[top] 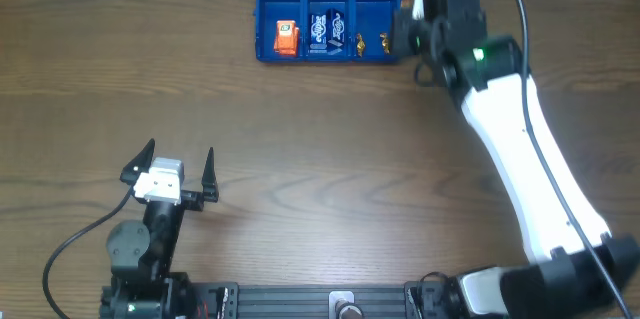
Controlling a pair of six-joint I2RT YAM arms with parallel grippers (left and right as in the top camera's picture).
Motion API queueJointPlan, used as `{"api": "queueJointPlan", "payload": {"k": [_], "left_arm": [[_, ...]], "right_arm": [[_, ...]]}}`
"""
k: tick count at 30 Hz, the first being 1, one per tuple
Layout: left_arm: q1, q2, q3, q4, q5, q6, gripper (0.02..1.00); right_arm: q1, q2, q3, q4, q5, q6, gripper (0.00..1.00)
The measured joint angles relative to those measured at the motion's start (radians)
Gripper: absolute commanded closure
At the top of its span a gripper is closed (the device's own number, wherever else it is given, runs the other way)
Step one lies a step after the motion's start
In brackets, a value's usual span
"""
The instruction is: Sort Candies Into Trays
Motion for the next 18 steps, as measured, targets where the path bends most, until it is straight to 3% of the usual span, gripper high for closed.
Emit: {"api": "queueJointPlan", "payload": {"k": [8, 12, 13, 15, 16, 18], "left_arm": [[0.000, 0.000, 0.000, 0.000, 0.000, 0.000, 0.020], [0.000, 0.000, 0.000, 0.000, 0.000, 0.000, 0.020], [0.000, 0.000, 0.000, 0.000, 0.000, 0.000, 0.020], [0.000, 0.000, 0.000, 0.000, 0.000, 0.000, 0.020], [0.000, 0.000, 0.000, 0.000, 0.000, 0.000, 0.020], [0.000, 0.000, 0.000, 0.000, 0.000, 0.000, 0.020]], "right_arm": [[0.000, 0.386, 0.276, 0.087, 0.039, -0.008, 0.873], [0.000, 0.494, 0.277, 0.123, 0.040, -0.009, 0.735], [0.000, 0.512, 0.277, 0.125, 0.039, -0.010, 0.691], [0.002, 0.533, 0.277, 0.126, 0.036, -0.012, 0.474], [0.002, 0.535, 0.277, 0.127, 0.035, -0.011, 0.318], [0.002, 0.538, 0.277, 0.128, 0.034, -0.011, 0.121]]}}
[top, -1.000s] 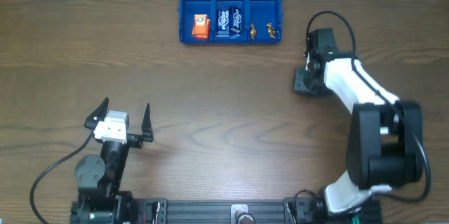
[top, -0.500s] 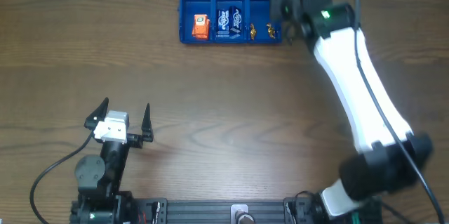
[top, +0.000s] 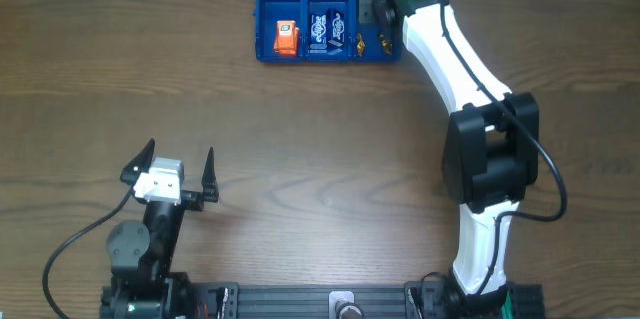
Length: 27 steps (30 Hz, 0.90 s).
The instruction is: Sort Candies Into Trays
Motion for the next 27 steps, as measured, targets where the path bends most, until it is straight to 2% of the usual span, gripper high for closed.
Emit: {"api": "queueJointPlan", "payload": {"k": [1, 6, 11, 15, 20, 22, 27], "left_arm": [[0.000, 0.000, 0.000, 0.000, 0.000, 0.000, 0.020], [0.000, 0.000, 0.000, 0.000, 0.000, 0.000, 0.020], [0.000, 0.000, 0.000, 0.000, 0.000, 0.000, 0.020], [0.000, 0.000, 0.000, 0.000, 0.000, 0.000, 0.020], [0.000, 0.000, 0.000, 0.000, 0.000, 0.000, 0.020], [0.000, -0.001, 0.000, 0.000, 0.000, 0.000, 0.018], [0.000, 0.000, 0.000, -0.001, 0.000, 0.000, 0.020]], "right_arm": [[0.000, 0.000, 0.002, 0.003, -0.002, -0.004, 0.001], [0.002, 0.000, 0.003, -0.005, 0.006, -0.002, 0.001], [0.004, -0.103, -0.072, -0.012, 0.086, -0.004, 0.001], [-0.061, -0.406, -0.251, 0.039, 0.122, -0.039, 0.001], [-0.171, -0.847, -0.586, 0.229, 0.151, -0.085, 0.001], [-0.198, -1.011, -0.738, 0.285, 0.134, -0.090, 0.001], [-0.342, -1.399, -1.137, 0.388, -0.009, -0.113, 0.001]]}}
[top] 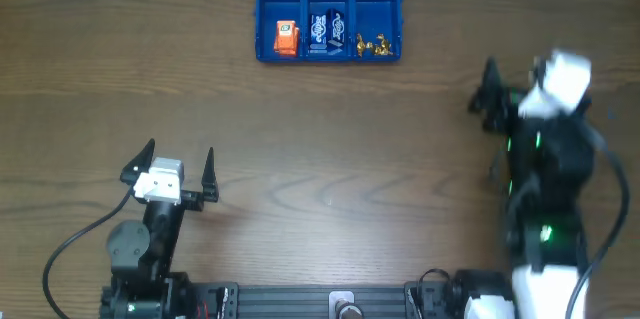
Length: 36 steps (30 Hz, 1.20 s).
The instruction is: Sort Candies Into Trays
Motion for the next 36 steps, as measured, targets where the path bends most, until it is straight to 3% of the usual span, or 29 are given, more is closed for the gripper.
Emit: {"api": "queueJointPlan", "payload": {"k": [7, 10, 16, 23, 36], "left_arm": [[0.000, 0.000, 0.000, 0.000, 0.000, 0.000, 0.023], [0.000, 0.000, 0.000, 0.000, 0.000, 0.000, 0.020], [0.000, 0.000, 0.000, 0.000, 0.000, 0.000, 0.020], [0.000, 0.000, 0.000, 0.000, 0.000, 0.000, 0.020], [0.000, 0.000, 0.000, 0.000, 0.000, 0.000, 0.020]], "right_arm": [[0.008, -0.461, -0.446, 0.171, -0.149, -0.027, 0.003], [0.008, -0.522, -0.526, 0.216, -0.232, -0.027, 0.001], [0.008, -0.588, -0.626, 0.223, -0.309, -0.025, 0.001], [0.008, -0.725, -0.679, 0.121, -0.283, -0.023, 0.003], [0.008, -0.726, -0.679, 0.115, -0.259, -0.023, 0.001]]}}
